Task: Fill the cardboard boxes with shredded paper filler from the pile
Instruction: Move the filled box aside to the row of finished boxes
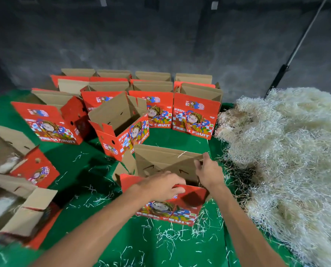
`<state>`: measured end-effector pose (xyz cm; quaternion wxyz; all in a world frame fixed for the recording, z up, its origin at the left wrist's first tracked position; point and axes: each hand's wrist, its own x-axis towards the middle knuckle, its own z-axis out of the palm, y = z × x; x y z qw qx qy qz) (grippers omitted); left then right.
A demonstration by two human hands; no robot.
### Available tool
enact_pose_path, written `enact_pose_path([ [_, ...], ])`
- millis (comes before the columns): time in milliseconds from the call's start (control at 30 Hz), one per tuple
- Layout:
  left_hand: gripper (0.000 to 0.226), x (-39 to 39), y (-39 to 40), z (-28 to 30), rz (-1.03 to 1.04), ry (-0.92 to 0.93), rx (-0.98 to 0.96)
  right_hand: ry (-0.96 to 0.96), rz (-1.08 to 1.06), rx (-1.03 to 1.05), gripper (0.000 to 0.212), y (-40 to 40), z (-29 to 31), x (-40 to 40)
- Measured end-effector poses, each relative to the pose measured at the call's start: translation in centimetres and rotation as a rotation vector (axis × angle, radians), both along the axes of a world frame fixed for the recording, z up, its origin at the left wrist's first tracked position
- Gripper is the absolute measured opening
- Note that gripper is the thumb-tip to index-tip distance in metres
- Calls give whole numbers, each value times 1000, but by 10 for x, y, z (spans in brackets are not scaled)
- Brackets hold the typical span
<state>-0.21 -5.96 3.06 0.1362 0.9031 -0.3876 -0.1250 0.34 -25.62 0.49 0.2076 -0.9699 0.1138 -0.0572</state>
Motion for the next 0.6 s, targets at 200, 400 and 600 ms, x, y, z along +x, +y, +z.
enact_pose_path([
  [200,18,3,54,4,165,20,5,-10,-32,45,29,48,-11,21],
  [400,14,6,133,4,325,-27,0,-29,-26,67,30,122,-16,42],
  [600,17,5,201,9,405,-62,4,-37,11,71,29,193,-14,60],
])
